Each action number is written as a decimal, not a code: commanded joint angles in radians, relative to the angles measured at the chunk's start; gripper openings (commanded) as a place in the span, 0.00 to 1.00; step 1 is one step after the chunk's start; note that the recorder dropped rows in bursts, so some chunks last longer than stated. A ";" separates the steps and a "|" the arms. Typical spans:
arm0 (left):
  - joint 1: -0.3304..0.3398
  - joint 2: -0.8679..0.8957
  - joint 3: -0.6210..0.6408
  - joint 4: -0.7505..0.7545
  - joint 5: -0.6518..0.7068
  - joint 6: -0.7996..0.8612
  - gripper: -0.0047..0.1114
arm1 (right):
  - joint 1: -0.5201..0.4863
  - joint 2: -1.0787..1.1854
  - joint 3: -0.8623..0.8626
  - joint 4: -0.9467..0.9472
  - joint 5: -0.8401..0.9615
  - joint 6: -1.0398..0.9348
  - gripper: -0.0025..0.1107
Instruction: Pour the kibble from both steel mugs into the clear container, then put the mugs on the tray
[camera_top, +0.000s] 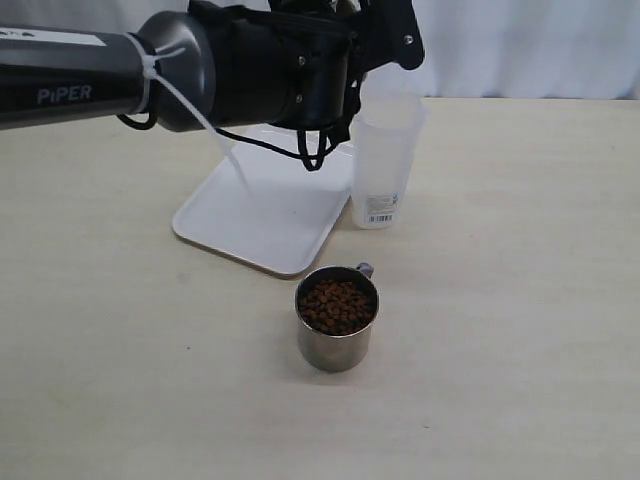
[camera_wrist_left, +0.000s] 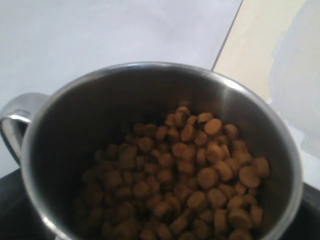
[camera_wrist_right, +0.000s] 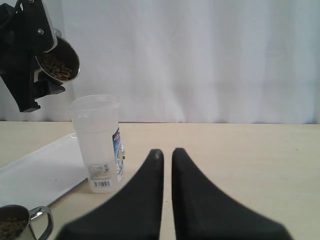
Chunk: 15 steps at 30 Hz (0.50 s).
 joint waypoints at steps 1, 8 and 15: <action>-0.020 -0.008 -0.013 0.016 -0.010 0.003 0.04 | 0.001 -0.004 0.004 -0.003 -0.003 -0.002 0.06; -0.020 -0.008 -0.013 0.009 -0.008 0.003 0.04 | 0.001 -0.004 0.004 -0.003 -0.003 -0.002 0.06; -0.031 0.001 -0.013 0.007 0.005 0.003 0.04 | 0.001 -0.004 0.004 -0.003 -0.003 -0.002 0.06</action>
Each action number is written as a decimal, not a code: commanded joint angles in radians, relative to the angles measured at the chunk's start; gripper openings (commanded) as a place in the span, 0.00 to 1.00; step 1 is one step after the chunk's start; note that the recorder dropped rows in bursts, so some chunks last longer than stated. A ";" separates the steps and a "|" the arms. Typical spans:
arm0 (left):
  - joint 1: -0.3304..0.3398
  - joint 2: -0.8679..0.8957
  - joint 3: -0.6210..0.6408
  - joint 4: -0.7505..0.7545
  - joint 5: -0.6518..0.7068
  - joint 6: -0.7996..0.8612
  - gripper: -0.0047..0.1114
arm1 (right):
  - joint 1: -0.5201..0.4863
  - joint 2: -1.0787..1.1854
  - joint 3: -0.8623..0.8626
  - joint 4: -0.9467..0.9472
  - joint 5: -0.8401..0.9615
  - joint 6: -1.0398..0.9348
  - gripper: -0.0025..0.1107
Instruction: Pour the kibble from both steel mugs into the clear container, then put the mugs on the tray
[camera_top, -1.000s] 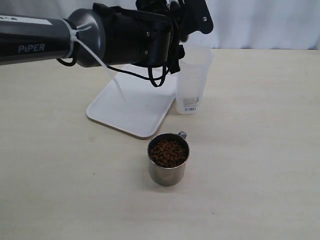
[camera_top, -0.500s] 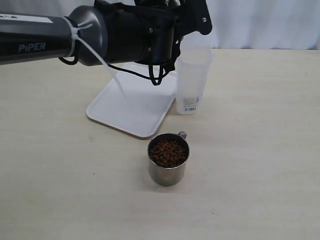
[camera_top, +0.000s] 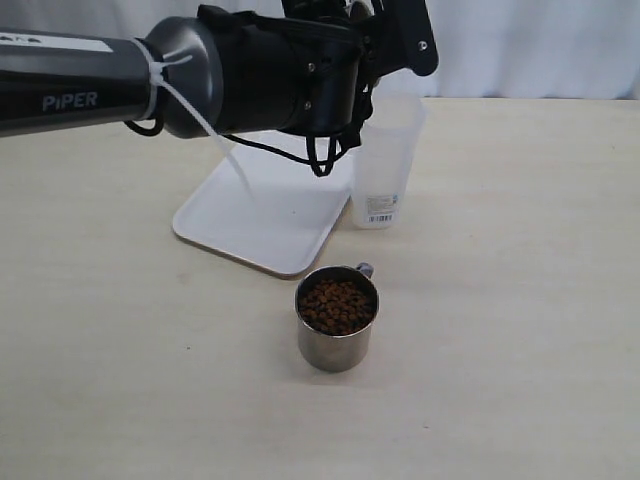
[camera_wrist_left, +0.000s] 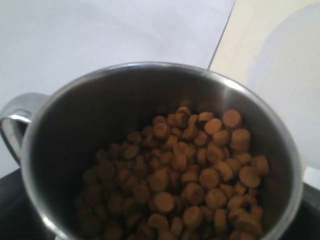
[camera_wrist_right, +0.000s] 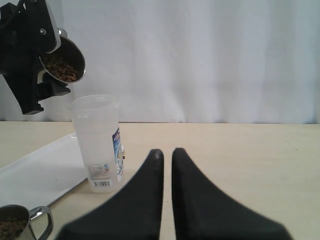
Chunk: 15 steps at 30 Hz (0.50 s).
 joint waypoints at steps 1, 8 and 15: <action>-0.012 0.007 -0.013 0.007 0.023 0.002 0.04 | 0.001 -0.004 0.004 -0.003 -0.003 -0.002 0.06; -0.017 0.038 -0.013 0.024 0.040 0.002 0.04 | 0.001 -0.004 0.004 -0.003 -0.003 -0.002 0.06; -0.019 0.042 -0.013 0.074 0.087 0.002 0.04 | 0.001 -0.004 0.004 -0.003 -0.003 -0.002 0.06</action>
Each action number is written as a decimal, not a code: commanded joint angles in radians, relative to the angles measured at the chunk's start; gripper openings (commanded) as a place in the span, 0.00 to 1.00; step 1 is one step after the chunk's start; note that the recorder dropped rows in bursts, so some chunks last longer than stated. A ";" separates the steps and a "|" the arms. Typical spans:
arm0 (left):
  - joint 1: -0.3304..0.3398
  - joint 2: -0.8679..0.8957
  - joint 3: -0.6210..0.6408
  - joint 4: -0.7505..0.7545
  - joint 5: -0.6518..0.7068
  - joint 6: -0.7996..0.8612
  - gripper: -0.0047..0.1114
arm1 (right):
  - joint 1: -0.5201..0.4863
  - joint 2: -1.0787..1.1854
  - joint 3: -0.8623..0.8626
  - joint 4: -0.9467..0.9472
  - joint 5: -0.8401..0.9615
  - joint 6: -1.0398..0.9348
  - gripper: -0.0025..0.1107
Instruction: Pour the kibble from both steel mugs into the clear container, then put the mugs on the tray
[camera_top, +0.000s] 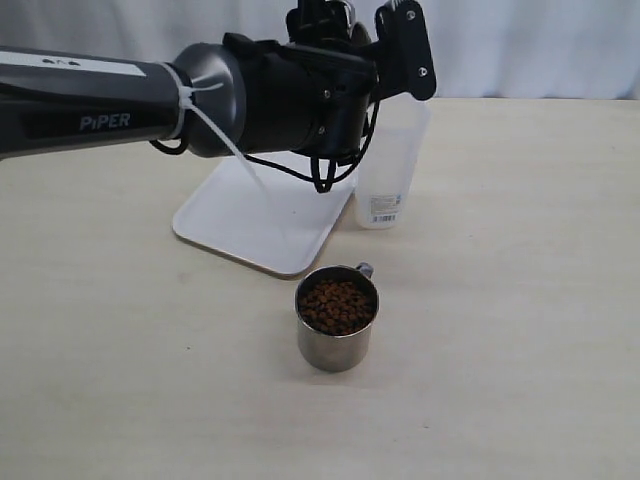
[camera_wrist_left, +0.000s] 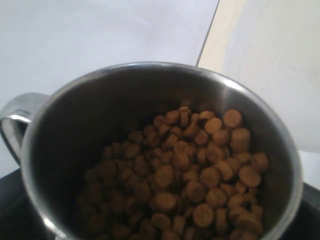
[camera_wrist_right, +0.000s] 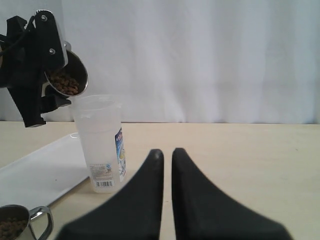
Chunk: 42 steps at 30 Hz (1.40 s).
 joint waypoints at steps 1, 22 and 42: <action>-0.007 -0.004 -0.013 0.063 0.051 0.003 0.04 | 0.001 -0.004 0.004 -0.003 -0.003 -0.002 0.06; -0.031 -0.048 -0.013 0.048 0.073 0.050 0.04 | 0.001 -0.004 0.004 -0.003 -0.003 -0.002 0.06; -0.059 -0.025 -0.063 0.055 0.084 0.128 0.04 | 0.001 -0.004 0.004 -0.003 -0.003 -0.002 0.06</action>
